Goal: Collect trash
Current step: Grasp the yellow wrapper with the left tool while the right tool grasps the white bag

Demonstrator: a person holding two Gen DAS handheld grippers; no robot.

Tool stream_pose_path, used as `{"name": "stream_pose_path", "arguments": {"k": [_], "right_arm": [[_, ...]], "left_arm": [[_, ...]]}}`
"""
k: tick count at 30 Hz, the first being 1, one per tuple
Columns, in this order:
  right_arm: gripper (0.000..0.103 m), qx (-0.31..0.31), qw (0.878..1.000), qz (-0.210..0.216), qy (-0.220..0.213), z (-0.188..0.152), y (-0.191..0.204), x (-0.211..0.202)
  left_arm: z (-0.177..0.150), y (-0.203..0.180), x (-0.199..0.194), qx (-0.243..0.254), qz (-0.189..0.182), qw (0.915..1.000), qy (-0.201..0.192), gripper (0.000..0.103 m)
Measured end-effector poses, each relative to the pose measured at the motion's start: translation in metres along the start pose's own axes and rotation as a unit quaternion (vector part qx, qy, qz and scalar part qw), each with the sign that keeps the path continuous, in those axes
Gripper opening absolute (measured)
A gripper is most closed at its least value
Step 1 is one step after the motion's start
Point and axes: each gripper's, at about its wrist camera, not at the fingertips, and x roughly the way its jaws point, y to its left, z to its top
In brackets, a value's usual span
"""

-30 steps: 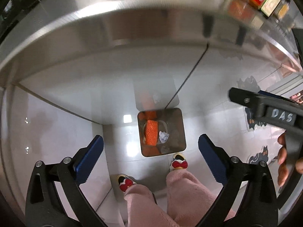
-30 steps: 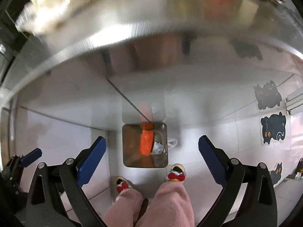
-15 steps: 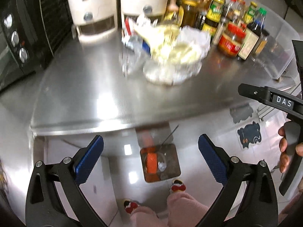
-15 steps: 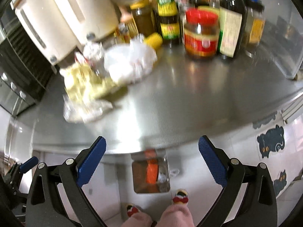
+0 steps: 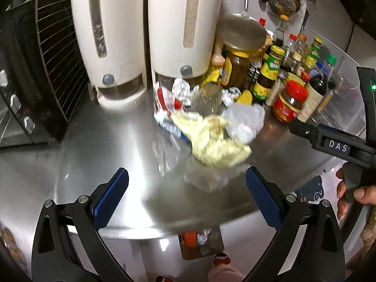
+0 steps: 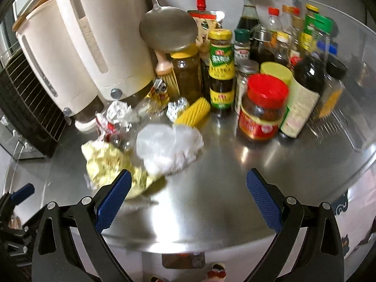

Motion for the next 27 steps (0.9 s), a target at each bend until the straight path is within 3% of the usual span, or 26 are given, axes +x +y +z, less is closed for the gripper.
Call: {"name": "stream_pose_path", "arguments": {"k": [5,12,18,21,23,27], "right_arm": [[0.084,-0.009,1.0,0.009,0.024,0.02,-0.001,0.031],[0.08,-0.019,0.998,0.012,0.054,0.034,0.005,0.073],[0.075,-0.028,0.996,0.012,0.078,0.033,0.009,0.099],[0.065,-0.029,0.995,0.021,0.093,0.031,0.009,0.109],[0.045,-0.029,0.994,0.029,0.102,0.028,0.009,0.114],[0.022,-0.029,0.993,0.038,0.105,0.027,0.009,0.115]], "left_arm": [[0.024,0.0,0.025,0.006,-0.01,0.9999,0.007,0.08],[0.036,-0.003,0.063,0.013,-0.021,0.9991,0.033,0.072],[0.035,-0.008,0.09,0.022,-0.035,0.9973,0.061,0.055],[0.034,-0.008,0.099,0.02,-0.042,0.9964,0.071,0.043],[0.033,-0.007,0.102,0.02,-0.045,0.9959,0.075,0.031],[0.033,-0.007,0.102,0.023,-0.047,0.996,0.073,0.022]]}}
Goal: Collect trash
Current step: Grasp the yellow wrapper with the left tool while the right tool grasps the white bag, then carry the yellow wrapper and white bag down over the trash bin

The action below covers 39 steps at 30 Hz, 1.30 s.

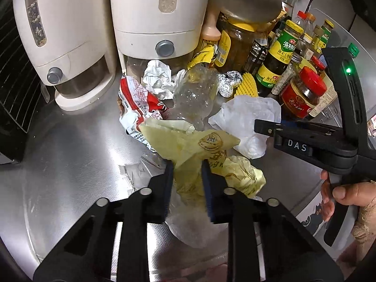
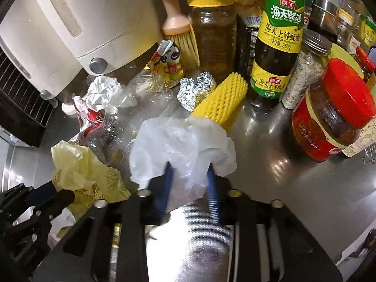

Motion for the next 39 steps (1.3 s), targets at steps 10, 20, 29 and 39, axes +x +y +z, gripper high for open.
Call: {"name": "stream_pose_path", "arguments": {"k": [10,20,29,39], "right_arm": [[0.006,-0.009,0.999,0.012,-0.039,0.003,0.006,-0.034],[0.006,-0.016,0.994,0.02,-0.103,-0.003,0.017,-0.104],[0.006,-0.025,0.991,0.011,-0.134,-0.038,0.029,-0.16],[0.006,-0.025,0.991,0.021,-0.132,-0.101,0.037,-0.194]], "left_arm": [[0.007,-0.004,-0.028,0.003,0.005,0.9992,-0.04,0.017],[0.007,-0.008,-0.097,0.0,0.022,0.9939,-0.108,0.016],[-0.03,-0.023,-0.147,0.005,0.041,0.9907,-0.13,0.016],[-0.091,-0.035,-0.178,-0.003,0.052,0.9912,-0.122,0.016]]}}
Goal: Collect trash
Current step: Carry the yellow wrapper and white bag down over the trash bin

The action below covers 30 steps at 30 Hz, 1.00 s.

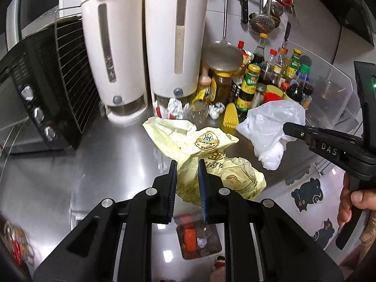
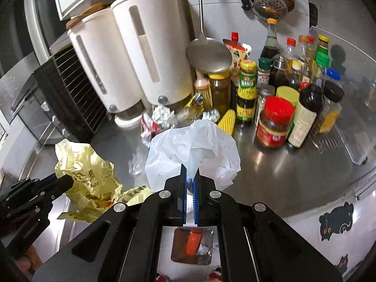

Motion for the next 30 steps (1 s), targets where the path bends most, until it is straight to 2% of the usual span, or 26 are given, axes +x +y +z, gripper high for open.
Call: {"name": "stream_pose_path", "arguments": {"k": [6,13,23,30], "right_arm": [[0.006,-0.001,1.0,0.006,0.014,-0.037,0.005,-0.015],[0.006,-0.004,0.999,0.007,0.044,-0.083,0.005,-0.018],[0.006,-0.001,0.994,-0.001,0.106,-0.15,-0.01,0.008],[0.006,0.023,0.985,-0.002,0.17,-0.196,-0.029,0.054]], "left_arm": [[-0.039,-0.002,-0.016,-0.002,0.005,0.9999,0.014,0.016],[-0.084,-0.006,-0.015,-0.011,0.002,0.9992,0.039,0.016],[-0.153,-0.009,0.023,-0.022,0.005,0.9936,0.11,0.016],[-0.196,-0.014,0.066,-0.038,-0.008,0.9851,0.167,0.016]]}}
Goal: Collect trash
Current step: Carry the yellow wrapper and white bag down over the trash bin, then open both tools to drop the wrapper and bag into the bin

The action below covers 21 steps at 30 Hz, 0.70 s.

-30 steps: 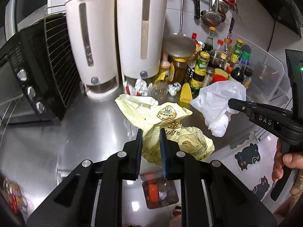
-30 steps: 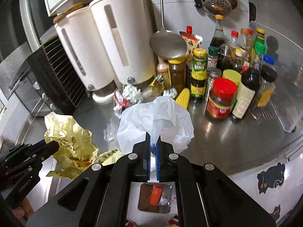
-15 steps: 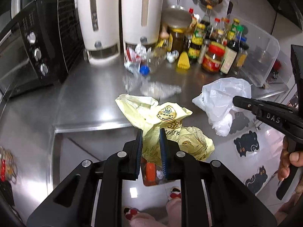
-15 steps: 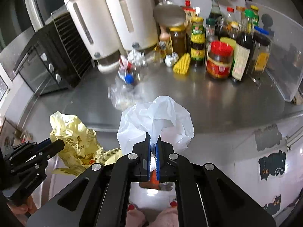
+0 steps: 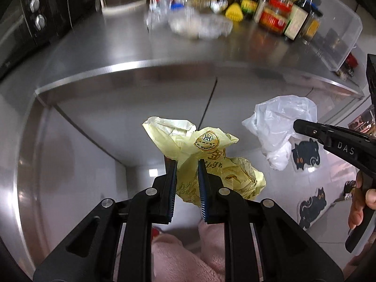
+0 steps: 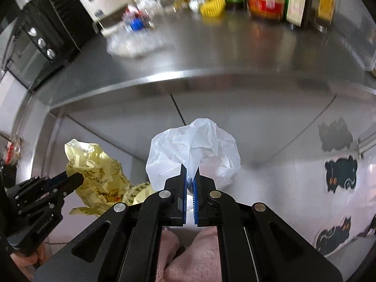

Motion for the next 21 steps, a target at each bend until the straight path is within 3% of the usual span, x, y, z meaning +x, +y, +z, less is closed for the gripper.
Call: {"name": "stream_pose_path", "arguments": {"k": [10,15,21], "right_arm": [[0.006,-0.002,0.998,-0.004,0.056,-0.011,-0.004,0.082],[0.006,0.006,0.996,-0.017,0.086,-0.01,-0.007,0.13],[0.006,0.014,0.995,-0.013,0.1,0.0,-0.007,0.16]], "left_arm": [[-0.019,0.003,0.09,-0.008,-0.009,0.9981,0.061,0.016],[-0.017,0.004,0.131,-0.003,-0.004,0.9967,0.081,0.016],[-0.012,0.006,0.168,-0.008,0.0,0.9943,0.107,0.016]]}}
